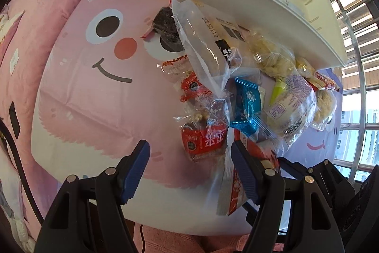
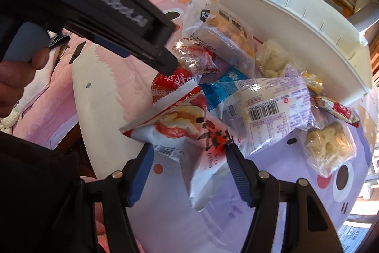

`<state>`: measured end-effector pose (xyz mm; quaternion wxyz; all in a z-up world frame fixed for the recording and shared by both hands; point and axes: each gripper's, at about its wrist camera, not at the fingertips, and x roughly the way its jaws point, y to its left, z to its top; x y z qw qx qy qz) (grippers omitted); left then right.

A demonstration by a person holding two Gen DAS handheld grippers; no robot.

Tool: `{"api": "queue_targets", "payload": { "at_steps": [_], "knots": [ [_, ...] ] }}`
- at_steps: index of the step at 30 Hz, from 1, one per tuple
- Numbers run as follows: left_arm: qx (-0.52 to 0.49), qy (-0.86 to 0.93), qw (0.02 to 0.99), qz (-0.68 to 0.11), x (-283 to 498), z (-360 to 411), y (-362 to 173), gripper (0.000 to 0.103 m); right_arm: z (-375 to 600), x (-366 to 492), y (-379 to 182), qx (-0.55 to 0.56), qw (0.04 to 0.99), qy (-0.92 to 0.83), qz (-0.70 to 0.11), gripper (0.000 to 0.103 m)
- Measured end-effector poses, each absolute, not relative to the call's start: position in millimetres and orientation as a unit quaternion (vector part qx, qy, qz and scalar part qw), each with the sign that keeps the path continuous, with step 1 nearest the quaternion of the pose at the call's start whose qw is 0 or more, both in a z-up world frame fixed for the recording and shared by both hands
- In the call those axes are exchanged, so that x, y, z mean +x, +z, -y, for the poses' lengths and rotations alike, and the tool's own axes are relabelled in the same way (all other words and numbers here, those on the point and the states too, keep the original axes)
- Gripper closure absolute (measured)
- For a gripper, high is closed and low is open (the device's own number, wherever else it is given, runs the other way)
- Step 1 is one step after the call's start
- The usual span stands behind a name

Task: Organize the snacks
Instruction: 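Grasp the red-labelled nut bag with the left tool while the right tool grasps a snack bag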

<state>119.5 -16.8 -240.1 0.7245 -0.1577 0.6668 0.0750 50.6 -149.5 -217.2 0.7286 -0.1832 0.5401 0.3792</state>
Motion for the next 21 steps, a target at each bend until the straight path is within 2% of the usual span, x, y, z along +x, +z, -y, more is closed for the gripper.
{"api": "queue_targets", "payload": {
  "at_steps": [12,15,16,21],
  "knots": [
    [-0.192,0.088,0.697,-0.685,143.3,19.8,-275.7,0.033,157.7,70.4,-240.2,-0.152,0.703,0.406,-0.563,0.040],
    [-0.198,0.094,0.697,-0.683,150.0,19.7,-279.6,0.033,161.5,71.8,-242.0,-0.150,0.705,0.410,-0.560,0.045],
    [-0.201,0.095,0.697,-0.682,151.6,19.9,-280.4,0.033,163.0,70.3,-242.5,-0.148,0.705,0.410,-0.559,0.050],
    [-0.217,0.100,0.691,-0.682,156.7,14.0,-285.8,0.033,170.5,72.7,-241.1,-0.143,0.705,0.418,-0.555,0.055]
  ]
}}
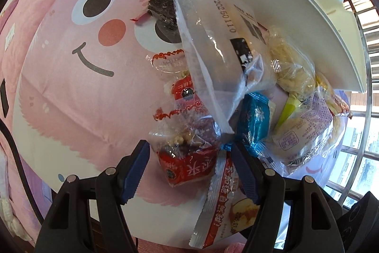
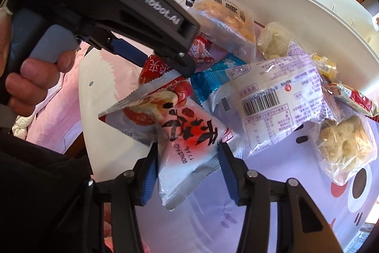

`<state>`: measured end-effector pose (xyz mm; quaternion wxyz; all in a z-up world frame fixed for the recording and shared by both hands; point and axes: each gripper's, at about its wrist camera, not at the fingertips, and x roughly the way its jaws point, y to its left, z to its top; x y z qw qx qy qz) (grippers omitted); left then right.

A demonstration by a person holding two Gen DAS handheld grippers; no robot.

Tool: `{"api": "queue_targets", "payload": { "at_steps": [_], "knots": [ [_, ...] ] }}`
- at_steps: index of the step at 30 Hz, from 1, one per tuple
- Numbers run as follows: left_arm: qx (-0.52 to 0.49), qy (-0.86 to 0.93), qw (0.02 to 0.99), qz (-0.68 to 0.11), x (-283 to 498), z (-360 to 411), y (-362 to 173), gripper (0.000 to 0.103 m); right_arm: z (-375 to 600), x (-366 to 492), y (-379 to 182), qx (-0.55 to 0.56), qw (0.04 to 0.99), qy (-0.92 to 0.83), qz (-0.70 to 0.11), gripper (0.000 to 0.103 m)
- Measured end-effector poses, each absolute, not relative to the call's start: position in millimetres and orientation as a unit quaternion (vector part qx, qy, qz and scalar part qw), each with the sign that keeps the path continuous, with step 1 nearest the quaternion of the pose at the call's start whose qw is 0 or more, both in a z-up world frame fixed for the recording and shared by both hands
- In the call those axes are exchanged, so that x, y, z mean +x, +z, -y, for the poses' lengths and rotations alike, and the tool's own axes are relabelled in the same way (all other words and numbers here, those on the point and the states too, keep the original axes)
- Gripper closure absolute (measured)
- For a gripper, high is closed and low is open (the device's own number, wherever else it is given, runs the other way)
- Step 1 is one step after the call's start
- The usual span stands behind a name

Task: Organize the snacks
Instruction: 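Grasp the red-labelled nut bag with the left tool while the right tool grasps a snack bag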

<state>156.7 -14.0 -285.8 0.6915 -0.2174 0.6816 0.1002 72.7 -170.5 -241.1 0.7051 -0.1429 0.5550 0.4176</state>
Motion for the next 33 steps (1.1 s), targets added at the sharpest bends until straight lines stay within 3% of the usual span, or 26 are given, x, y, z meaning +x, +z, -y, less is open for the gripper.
{"api": "queue_targets", "payload": {
  "at_steps": [14,17,33],
  "knots": [
    [-0.275,0.109,0.688,-0.663,139.3,-11.3,-296.0,0.053,183.4,55.8,-232.3,-0.137,0.713,0.417,-0.548,0.075],
    [-0.270,0.111,0.690,-0.662,137.1,-13.4,-295.9,0.055,182.2,52.9,-231.4,-0.135,0.712,0.414,-0.551,0.081],
    [-0.244,0.125,0.706,-0.653,121.4,-23.9,-261.2,0.055,189.3,48.0,-207.9,-0.137,0.728,0.393,-0.545,0.092]
  ]
}}
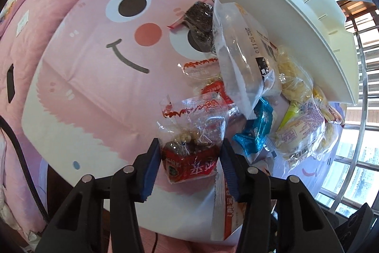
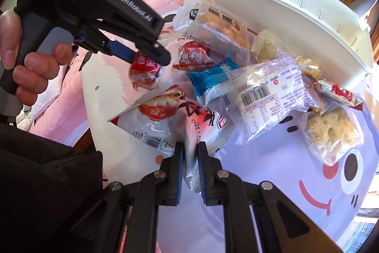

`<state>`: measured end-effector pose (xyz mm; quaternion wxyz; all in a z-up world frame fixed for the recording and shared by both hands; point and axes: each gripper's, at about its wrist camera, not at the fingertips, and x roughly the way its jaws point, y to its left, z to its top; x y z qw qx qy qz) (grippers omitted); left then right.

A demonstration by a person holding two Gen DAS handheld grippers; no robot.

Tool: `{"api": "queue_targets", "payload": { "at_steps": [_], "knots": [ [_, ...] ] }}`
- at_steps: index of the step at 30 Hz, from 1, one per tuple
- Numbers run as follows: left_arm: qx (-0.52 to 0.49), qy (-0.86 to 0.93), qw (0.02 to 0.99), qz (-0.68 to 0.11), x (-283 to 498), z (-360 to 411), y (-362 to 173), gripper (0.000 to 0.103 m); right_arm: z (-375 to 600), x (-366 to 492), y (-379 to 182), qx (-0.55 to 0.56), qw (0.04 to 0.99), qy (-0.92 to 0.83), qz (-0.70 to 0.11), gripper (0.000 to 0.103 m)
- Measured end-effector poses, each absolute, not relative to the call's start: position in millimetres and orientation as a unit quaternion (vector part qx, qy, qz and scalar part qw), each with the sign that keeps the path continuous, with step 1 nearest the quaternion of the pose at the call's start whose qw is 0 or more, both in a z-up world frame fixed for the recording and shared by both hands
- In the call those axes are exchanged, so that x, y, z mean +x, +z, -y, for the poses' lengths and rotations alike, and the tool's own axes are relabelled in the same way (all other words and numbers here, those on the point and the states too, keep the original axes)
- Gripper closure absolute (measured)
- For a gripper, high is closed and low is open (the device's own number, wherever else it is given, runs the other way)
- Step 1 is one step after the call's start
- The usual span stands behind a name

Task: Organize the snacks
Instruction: 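Grasp the red-labelled nut bag with the left tool while the right tool grasps a snack bag, then carry the nut bag and snack bag over the basket and release them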

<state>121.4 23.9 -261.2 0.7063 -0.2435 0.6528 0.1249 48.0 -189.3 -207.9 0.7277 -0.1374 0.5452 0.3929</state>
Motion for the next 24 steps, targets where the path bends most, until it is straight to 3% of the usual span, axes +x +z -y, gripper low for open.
{"api": "queue_targets", "payload": {
  "at_steps": [24],
  "knots": [
    [-0.168,0.087,0.752,-0.632,90.7,-20.9,-159.5,0.055,200.8,33.9,-132.9,-0.146,0.778,0.375,-0.482,0.097]
  ]
}}
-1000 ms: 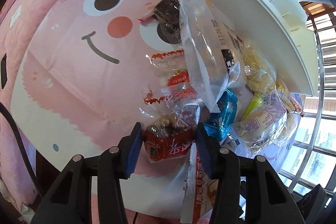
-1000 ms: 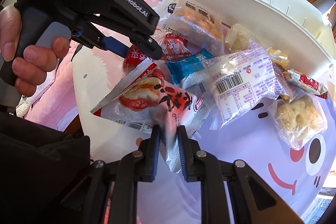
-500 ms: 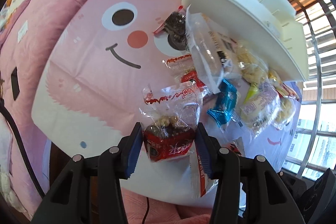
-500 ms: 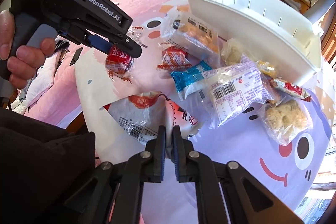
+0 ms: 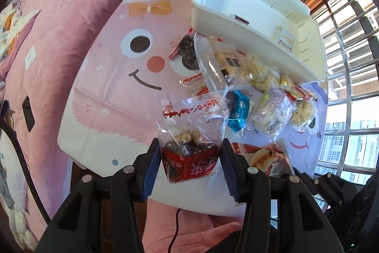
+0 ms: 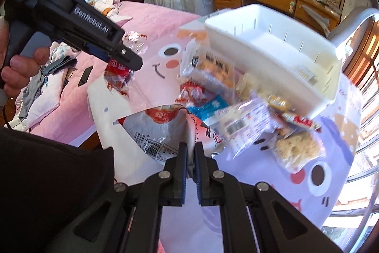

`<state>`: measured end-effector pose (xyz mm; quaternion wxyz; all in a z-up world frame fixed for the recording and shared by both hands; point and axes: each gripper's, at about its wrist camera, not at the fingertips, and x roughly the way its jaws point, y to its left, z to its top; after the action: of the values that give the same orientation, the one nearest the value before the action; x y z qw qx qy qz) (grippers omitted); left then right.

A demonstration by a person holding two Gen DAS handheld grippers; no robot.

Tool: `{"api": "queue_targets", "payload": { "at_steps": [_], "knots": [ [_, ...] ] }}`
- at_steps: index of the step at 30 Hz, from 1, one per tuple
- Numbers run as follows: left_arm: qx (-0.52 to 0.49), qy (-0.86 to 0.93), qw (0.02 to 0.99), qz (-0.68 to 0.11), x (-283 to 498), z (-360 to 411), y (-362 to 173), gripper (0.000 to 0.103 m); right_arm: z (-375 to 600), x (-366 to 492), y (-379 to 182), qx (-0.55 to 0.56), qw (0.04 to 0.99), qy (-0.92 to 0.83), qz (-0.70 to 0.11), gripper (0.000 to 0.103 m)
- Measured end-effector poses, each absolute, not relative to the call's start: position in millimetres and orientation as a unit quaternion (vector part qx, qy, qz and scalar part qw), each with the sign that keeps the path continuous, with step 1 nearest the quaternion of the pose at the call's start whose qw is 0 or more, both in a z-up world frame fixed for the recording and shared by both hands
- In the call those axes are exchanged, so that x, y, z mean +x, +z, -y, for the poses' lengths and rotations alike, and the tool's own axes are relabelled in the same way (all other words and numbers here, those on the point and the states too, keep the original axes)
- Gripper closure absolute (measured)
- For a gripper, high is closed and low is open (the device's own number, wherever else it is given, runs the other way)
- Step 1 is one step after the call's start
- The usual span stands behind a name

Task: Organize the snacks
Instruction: 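Carry the nut bag and snack bag over the basket and release them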

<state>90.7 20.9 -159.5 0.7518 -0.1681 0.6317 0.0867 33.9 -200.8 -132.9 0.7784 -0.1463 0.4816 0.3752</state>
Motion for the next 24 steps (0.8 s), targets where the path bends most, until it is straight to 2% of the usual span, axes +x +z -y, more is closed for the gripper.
{"api": "queue_targets", "payload": {
  "at_steps": [10,24],
  "knots": [
    [-0.143,0.059,0.776,-0.612,106.4,-24.2,-117.6,0.055,208.2,60.1,-87.9,-0.129,0.821,0.338,-0.441,0.097],
    [-0.091,0.009,0.802,-0.590,183.3,-25.7,-75.6,0.055,221.3,132.5,-58.1,-0.086,0.876,0.238,-0.412,0.097]
  ]
}}
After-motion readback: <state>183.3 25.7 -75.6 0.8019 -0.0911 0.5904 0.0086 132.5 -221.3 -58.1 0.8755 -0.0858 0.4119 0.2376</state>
